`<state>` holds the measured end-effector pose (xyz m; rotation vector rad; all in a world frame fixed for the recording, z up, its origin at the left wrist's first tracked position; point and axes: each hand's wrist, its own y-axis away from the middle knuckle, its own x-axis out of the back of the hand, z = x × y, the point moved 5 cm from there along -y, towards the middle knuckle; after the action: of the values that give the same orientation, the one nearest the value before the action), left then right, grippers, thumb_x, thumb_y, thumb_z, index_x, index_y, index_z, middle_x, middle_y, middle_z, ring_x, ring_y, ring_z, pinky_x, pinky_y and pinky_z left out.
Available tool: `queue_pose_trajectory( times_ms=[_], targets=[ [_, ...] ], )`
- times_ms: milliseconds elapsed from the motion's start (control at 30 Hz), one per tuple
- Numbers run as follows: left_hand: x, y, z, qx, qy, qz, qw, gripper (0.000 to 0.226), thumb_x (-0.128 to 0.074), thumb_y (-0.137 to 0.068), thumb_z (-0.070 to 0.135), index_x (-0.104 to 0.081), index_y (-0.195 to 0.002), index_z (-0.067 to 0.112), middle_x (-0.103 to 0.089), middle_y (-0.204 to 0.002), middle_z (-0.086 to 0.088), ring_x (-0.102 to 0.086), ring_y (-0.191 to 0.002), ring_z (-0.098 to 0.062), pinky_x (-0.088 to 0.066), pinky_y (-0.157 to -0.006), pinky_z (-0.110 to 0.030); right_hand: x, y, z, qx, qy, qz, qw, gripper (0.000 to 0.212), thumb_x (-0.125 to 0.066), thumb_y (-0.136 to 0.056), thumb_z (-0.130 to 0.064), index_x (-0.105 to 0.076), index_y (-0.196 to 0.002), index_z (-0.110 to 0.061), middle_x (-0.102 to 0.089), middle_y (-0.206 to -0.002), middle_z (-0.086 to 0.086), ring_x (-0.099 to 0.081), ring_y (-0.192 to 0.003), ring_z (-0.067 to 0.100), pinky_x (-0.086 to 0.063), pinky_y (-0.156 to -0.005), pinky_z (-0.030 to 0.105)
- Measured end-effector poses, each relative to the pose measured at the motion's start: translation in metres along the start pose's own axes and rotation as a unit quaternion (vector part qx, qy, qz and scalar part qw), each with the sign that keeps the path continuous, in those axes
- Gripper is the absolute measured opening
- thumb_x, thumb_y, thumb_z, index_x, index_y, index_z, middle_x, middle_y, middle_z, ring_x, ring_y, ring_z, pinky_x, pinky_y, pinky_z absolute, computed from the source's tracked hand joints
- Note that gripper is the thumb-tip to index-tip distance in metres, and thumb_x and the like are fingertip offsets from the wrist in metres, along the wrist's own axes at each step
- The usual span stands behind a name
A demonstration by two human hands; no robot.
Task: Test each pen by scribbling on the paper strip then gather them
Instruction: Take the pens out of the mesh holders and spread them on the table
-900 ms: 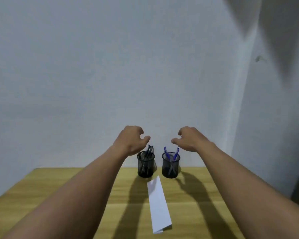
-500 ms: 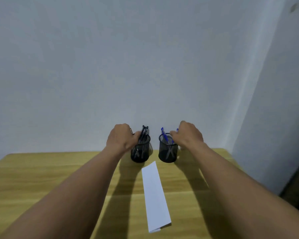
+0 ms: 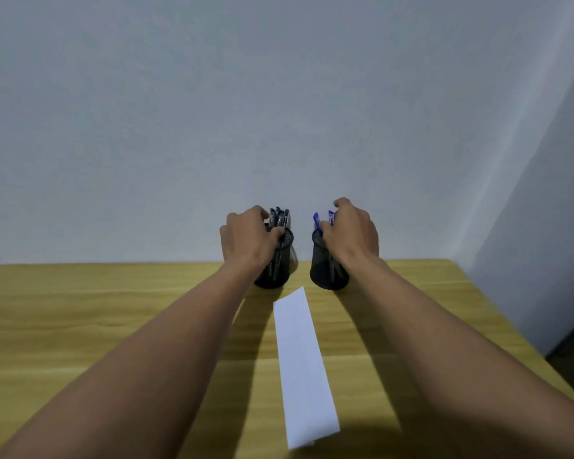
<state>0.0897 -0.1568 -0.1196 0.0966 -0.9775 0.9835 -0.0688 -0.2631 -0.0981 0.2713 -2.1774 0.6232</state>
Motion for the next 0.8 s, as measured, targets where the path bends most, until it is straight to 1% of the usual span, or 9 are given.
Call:
queue_pose_trajectory(
  times_ms=[100, 267, 367, 467, 533, 600, 700, 733, 800],
  targets=[
    [-0.007, -0.005, -0.003, 0.003, 0.019, -0.01, 1.0, 0.042, -0.076, -0.08, 0.046, -0.061, -0.114, 0.026, -0.072, -0.107, -0.002, -0.059, -0.111, -0.028, -0.044, -0.089, -0.04, -0.004, -0.006, 0.0, -0.003, -0.033, -0.007, 0.999, 0.037, -0.066, -0.095, -0.022, -0.059, -0.129, -0.008, -0.067, -0.123, 0.009, -0.062, -0.111, 0.034, -0.049, -0.086, 0.038],
    [-0.012, -0.009, 0.0, -0.004, -0.003, -0.025, 1.0, 0.04, -0.077, -0.081, 0.046, -0.062, -0.112, 0.025, -0.072, -0.105, 0.003, -0.06, -0.109, -0.026, -0.036, -0.085, -0.038, -0.015, -0.016, 0.006, -0.018, -0.07, -0.048, 0.996, 0.024, -0.073, -0.088, -0.023, -0.07, -0.103, -0.004, -0.071, -0.096, 0.011, -0.065, -0.092, 0.033, -0.055, -0.078, 0.038],
    [-0.012, -0.014, 0.004, -0.013, -0.038, -0.045, 0.998, 0.033, -0.074, -0.082, 0.05, -0.065, -0.106, 0.029, -0.071, -0.104, 0.005, -0.058, -0.11, -0.025, -0.031, -0.083, -0.037, -0.022, -0.021, 0.01, -0.033, -0.1, -0.068, 0.992, 0.015, -0.073, -0.088, -0.018, -0.07, -0.087, -0.004, -0.07, -0.083, 0.01, -0.065, -0.081, 0.03, -0.05, -0.068, 0.034],
    [-0.013, -0.017, 0.007, -0.026, -0.016, -0.066, 0.997, 0.03, -0.076, -0.081, 0.043, -0.059, -0.102, 0.029, -0.068, -0.1, 0.008, -0.058, -0.107, -0.023, -0.028, -0.084, -0.035, -0.025, -0.025, 0.012, -0.036, -0.106, -0.082, 0.99, 0.012, -0.072, -0.088, -0.017, -0.069, -0.082, -0.007, -0.066, -0.077, 0.006, -0.06, -0.073, 0.024, -0.043, -0.058, 0.028],
    [-0.013, -0.018, 0.01, -0.03, -0.006, -0.076, 0.997, 0.03, -0.076, -0.081, 0.038, -0.058, -0.102, 0.028, -0.066, -0.097, 0.009, -0.059, -0.104, -0.022, -0.028, -0.084, -0.036, -0.025, -0.027, 0.013, -0.031, -0.105, -0.088, 0.99, 0.015, -0.072, -0.087, -0.017, -0.067, -0.074, -0.01, -0.062, -0.07, 0.003, -0.056, -0.067, 0.021, -0.038, -0.054, 0.026],
    [-0.014, -0.019, 0.014, -0.043, -0.038, -0.083, 0.995, 0.025, -0.075, -0.081, 0.04, -0.061, -0.098, 0.027, -0.068, -0.095, 0.006, -0.059, -0.103, -0.024, -0.029, -0.085, -0.038, -0.026, -0.028, 0.014, -0.025, -0.1, -0.092, 0.99, 0.021, -0.072, -0.088, -0.017, -0.064, -0.068, -0.014, -0.058, -0.066, 0.001, -0.053, -0.064, 0.02, -0.036, -0.052, 0.026],
    [-0.017, -0.018, 0.016, -0.053, -0.064, -0.102, 0.991, 0.021, -0.071, -0.083, 0.04, -0.058, -0.083, 0.023, -0.066, -0.085, 0.001, -0.059, -0.098, -0.03, -0.03, -0.081, -0.038, -0.028, -0.028, 0.015, -0.019, -0.098, -0.093, 0.991, 0.027, -0.072, -0.088, -0.018, -0.059, -0.064, -0.017, -0.056, -0.065, -0.001, -0.051, -0.062, 0.017, -0.034, -0.052, 0.025],
    [-0.018, -0.018, 0.015, -0.053, -0.06, -0.107, 0.991, 0.021, -0.071, -0.084, 0.039, -0.057, -0.083, 0.023, -0.065, -0.086, 0.001, -0.058, -0.097, -0.03, -0.03, -0.081, -0.037, -0.028, -0.028, 0.016, -0.019, -0.1, -0.092, 0.991, 0.025, -0.072, -0.088, -0.019, -0.06, -0.066, -0.016, -0.057, -0.066, -0.001, -0.052, -0.064, 0.019, -0.035, -0.052, 0.025],
    [-0.021, -0.018, 0.013, -0.053, -0.045, -0.112, 0.991, 0.02, -0.07, -0.085, 0.039, -0.059, -0.093, 0.024, -0.066, -0.092, 0.001, -0.058, -0.1, -0.029, -0.029, -0.082, -0.037, -0.029, -0.029, 0.018, -0.019, -0.104, -0.088, 0.99, 0.017, -0.073, -0.088, -0.02, -0.065, -0.075, -0.013, -0.06, -0.07, 0.001, -0.056, -0.07, 0.022, -0.037, -0.054, 0.025]
  ],
)
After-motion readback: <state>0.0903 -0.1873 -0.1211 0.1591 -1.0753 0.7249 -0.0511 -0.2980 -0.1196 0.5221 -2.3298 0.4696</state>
